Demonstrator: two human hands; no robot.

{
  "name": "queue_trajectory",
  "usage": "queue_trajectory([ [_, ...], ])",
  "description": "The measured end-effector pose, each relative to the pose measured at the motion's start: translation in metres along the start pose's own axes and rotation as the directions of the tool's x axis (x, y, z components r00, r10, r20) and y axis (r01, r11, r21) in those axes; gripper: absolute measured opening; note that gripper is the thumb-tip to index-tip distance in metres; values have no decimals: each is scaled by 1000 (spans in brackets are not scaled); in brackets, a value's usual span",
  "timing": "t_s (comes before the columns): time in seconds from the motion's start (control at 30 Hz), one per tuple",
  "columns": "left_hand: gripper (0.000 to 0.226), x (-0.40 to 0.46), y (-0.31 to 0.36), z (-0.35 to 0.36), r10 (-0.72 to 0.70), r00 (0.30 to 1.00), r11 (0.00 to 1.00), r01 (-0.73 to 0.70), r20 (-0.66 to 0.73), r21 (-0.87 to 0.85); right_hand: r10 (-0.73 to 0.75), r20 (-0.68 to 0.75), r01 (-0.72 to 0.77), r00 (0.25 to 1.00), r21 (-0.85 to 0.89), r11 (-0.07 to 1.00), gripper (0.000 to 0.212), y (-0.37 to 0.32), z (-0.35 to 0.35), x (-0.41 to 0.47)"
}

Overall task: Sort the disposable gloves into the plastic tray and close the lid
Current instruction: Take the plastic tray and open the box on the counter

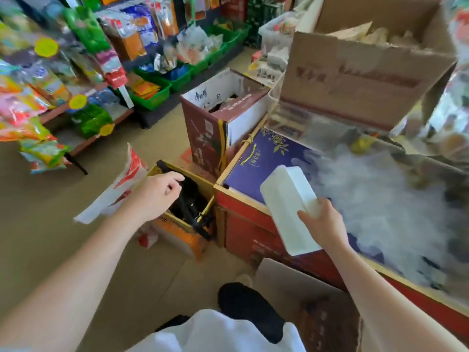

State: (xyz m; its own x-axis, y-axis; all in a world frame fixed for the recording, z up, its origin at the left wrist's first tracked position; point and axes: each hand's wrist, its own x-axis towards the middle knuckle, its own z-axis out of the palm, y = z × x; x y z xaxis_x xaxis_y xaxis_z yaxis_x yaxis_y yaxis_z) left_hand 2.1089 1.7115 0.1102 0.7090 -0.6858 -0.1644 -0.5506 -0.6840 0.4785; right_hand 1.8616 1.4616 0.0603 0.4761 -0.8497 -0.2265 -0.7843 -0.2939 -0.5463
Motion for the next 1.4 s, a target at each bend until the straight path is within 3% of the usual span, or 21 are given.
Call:
queue_trajectory([
  [0.23,43,102,56,26,123,976,984,-97,181,-148,45,35,-52,998,250,967,29,-32,-18,82],
  [0.33,51,133,80,47,86,913,950,46,398,-309,51,138,-104,989,415,904,18,-49,-10,110],
  [0.43,67,154,90,61,149,783,810,255,604,-529,109,249,-240,962,588,773,22,-69,7,125],
  [0.5,64,166,91,60,194,763,698,334,616,-633,148,291,-307,945,636,708,23,-80,17,129],
  [0.57,59,175,91,56,194,793,639,345,578,-688,179,280,-310,943,549,776,24,-87,26,133],
  [0.6,65,180,91,55,182,813,653,321,554,-686,190,253,-286,949,426,858,30,-88,31,135],
  [0.67,85,189,90,52,184,847,828,140,499,-543,168,186,-212,968,254,944,57,-96,40,137],
  [0.73,91,195,91,50,245,857,962,-156,454,-226,96,193,-162,977,363,918,73,-108,50,136],
  [0.8,88,199,90,51,342,837,912,-405,428,62,92,229,-219,969,624,750,73,-122,54,136],
  [0.87,82,198,90,54,437,800,809,-549,410,209,169,211,-270,963,795,543,71,-130,51,139],
  [0.9,81,197,89,56,488,778,758,-602,395,250,207,190,-271,960,822,500,68,-132,47,141],
  [0.97,82,196,87,62,571,744,678,-666,348,311,210,139,-234,968,804,547,57,-133,36,144],
  [1.03,87,198,85,66,591,740,667,-672,321,323,170,52,-151,984,752,642,42,-130,29,147],
  [1.1,94,203,86,66,562,744,721,-655,362,228,82,-82,-11,993,634,773,27,-128,22,150],
  [1.2,104,214,97,57,549,766,816,-578,335,-16,-179,-184,235,967,353,906,29,-122,17,148],
  [1.3,107,226,109,46,631,747,767,-641,210,-27,-407,-190,432,893,116,894,36,-126,11,143],
  [1.4,93,232,113,36,635,760,771,-635,139,-50,-553,-254,572,794,3,820,31,-130,11,135],
])
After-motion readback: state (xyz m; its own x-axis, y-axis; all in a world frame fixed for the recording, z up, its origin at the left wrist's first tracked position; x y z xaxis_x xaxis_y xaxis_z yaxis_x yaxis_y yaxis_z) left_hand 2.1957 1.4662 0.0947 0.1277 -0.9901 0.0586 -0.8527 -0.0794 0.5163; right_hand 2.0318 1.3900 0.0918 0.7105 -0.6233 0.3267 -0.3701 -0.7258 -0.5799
